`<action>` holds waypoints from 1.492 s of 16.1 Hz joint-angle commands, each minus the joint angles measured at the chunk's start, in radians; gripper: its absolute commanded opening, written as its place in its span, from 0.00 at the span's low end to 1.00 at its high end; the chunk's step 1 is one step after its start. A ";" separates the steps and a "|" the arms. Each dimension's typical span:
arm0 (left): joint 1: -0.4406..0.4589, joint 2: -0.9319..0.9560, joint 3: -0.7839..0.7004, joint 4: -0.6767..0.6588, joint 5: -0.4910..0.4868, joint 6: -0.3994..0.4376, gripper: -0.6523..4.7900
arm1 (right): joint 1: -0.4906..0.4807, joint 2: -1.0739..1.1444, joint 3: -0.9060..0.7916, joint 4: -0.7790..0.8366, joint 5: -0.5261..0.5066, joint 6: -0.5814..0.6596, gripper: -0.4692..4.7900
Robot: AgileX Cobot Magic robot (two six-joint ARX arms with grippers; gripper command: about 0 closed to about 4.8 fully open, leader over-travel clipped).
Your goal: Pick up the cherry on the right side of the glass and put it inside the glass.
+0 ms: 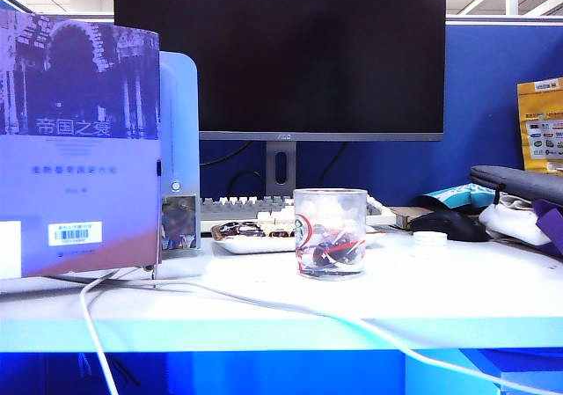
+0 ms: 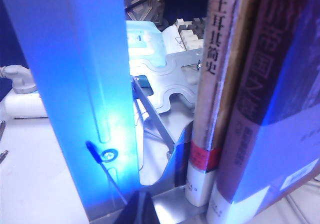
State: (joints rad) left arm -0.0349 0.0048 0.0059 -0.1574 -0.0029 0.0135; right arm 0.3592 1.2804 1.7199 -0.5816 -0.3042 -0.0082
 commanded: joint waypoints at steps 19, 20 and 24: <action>0.001 -0.003 -0.001 -0.012 0.004 0.005 0.11 | -0.057 -0.988 -0.966 0.297 0.328 -0.071 0.08; 0.001 -0.003 -0.001 -0.012 0.004 0.005 0.11 | -0.081 -1.033 -1.091 0.364 0.328 -0.071 0.08; 0.001 -0.003 -0.001 -0.012 0.004 0.005 0.11 | -0.151 -1.200 -1.374 0.355 0.316 -0.069 0.08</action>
State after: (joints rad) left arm -0.0349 0.0048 0.0059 -0.1577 -0.0029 0.0139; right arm 0.2192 0.1043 0.3683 -0.2520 0.0219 -0.0830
